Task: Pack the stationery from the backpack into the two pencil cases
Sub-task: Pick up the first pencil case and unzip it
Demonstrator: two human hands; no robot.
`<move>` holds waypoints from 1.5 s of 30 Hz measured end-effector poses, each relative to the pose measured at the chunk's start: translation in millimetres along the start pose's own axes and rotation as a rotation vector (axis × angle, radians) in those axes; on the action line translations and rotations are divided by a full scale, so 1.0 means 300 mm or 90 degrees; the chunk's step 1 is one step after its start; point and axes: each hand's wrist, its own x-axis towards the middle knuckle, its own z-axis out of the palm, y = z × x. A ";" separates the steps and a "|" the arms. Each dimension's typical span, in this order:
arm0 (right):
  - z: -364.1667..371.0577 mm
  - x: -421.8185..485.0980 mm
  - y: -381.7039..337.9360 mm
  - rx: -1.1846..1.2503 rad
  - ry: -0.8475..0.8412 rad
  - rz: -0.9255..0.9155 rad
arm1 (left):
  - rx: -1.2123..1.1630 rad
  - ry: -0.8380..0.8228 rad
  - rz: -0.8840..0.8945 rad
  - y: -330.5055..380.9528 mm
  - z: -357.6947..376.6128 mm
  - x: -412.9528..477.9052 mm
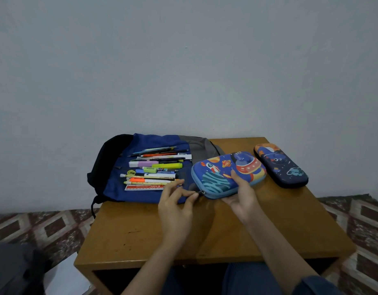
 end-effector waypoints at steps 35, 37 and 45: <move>-0.022 -0.077 0.003 -0.423 -0.186 -0.125 | -0.099 -0.372 -0.263 0.003 0.082 0.061; -0.028 -0.071 0.007 -0.445 -0.167 -0.127 | -0.147 -0.385 -0.293 0.014 0.074 0.054; -0.094 -0.031 -0.020 -0.478 -0.056 -0.080 | -0.378 -0.371 -0.452 -0.021 0.014 0.043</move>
